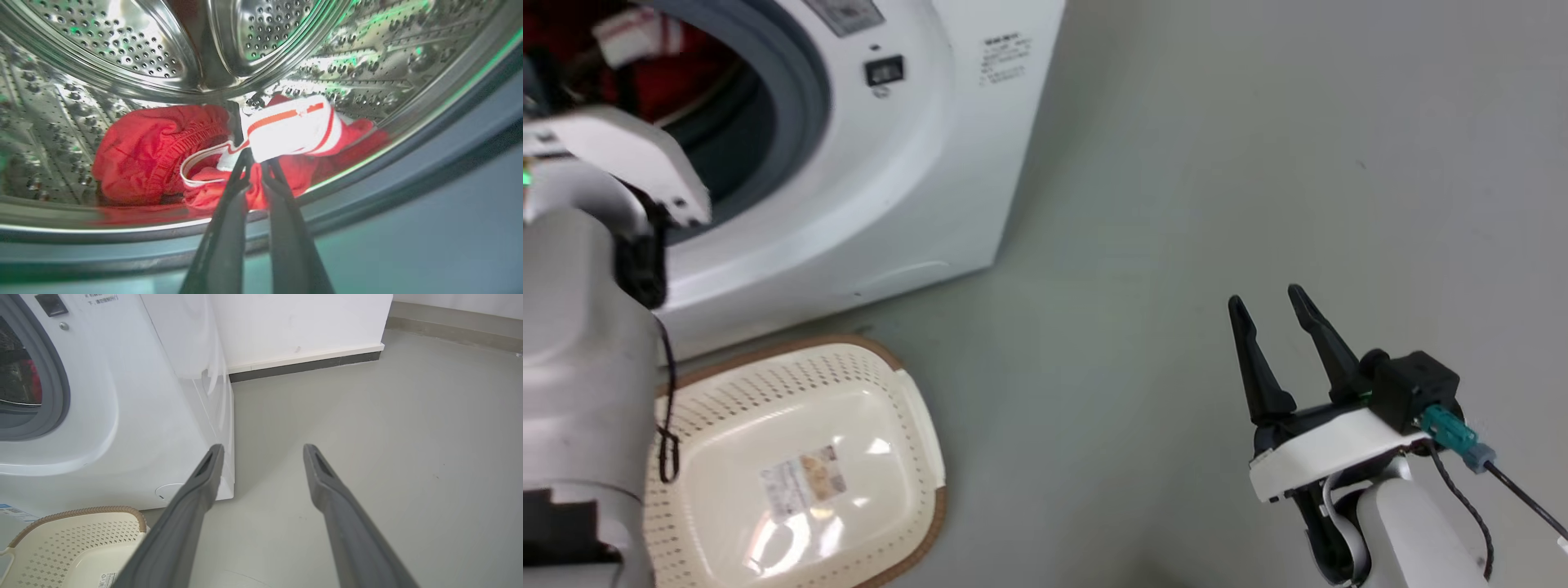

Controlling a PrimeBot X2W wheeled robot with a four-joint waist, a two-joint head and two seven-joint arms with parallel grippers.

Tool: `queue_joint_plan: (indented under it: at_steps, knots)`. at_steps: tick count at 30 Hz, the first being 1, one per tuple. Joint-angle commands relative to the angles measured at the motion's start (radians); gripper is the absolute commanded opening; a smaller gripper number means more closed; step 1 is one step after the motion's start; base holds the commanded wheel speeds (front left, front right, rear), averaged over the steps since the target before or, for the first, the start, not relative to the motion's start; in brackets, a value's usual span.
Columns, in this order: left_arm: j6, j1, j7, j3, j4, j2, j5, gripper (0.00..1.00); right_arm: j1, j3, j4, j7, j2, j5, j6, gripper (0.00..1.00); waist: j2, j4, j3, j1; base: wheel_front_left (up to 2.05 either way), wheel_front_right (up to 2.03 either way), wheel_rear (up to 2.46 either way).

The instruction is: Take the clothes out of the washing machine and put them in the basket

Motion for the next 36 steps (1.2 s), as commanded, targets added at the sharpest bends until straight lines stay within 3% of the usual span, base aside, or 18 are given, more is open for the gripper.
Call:
queue_joint_plan:
  at_steps: [1, 5, 11, 18, 26, 36]
  knots:
    - [-0.007, 0.034, -0.059, -0.006, 0.011, -0.022, -0.001, 0.0, 0.022, -0.012, 0.012, -0.002, -0.002, -0.021, -0.001, 1.0, -0.0001, 0.099, -0.121, 0.0, 0.0, 0.0, 0.0]
    - [-0.015, 0.108, -0.153, -0.024, 0.042, -0.074, -0.001, 0.0, 0.05, -0.037, 0.037, -0.002, -0.003, -0.053, -0.001, 1.0, -0.0001, 0.152, -0.196, 0.0, 0.0, 0.0, 0.0]
    - [-0.042, 0.191, -0.205, -0.042, 0.009, -0.126, -0.001, 0.0, 0.103, -0.082, 0.064, 0.001, -0.002, -0.091, -0.001, 1.0, -0.0001, 0.233, -0.305, 0.0, 0.0, 0.0, 0.0]
    - [-0.042, 0.323, -0.209, -0.01, -0.224, -0.155, 0.013, 0.0, 0.162, -0.135, 0.033, 0.03, -0.002, -0.123, -0.001, 1.0, -0.0001, 0.317, -0.393, 0.0, 0.0, 0.0, 0.0]
    - [-0.004, 0.525, -0.208, 0.006, -0.514, -0.198, 0.036, 0.0, 0.215, -0.198, -0.034, 0.063, -0.002, -0.152, -0.001, 1.0, -0.0001, 0.382, -0.439, 0.0, 0.0, 0.0, 0.0]
    - [0.095, 0.834, -0.208, -0.011, -0.813, -0.247, 0.084, 0.0, 0.244, -0.228, -0.123, 0.102, -0.002, -0.166, -0.001, 1.0, -0.0001, 0.432, -0.406, 0.0, 0.0, 0.0, 0.0]
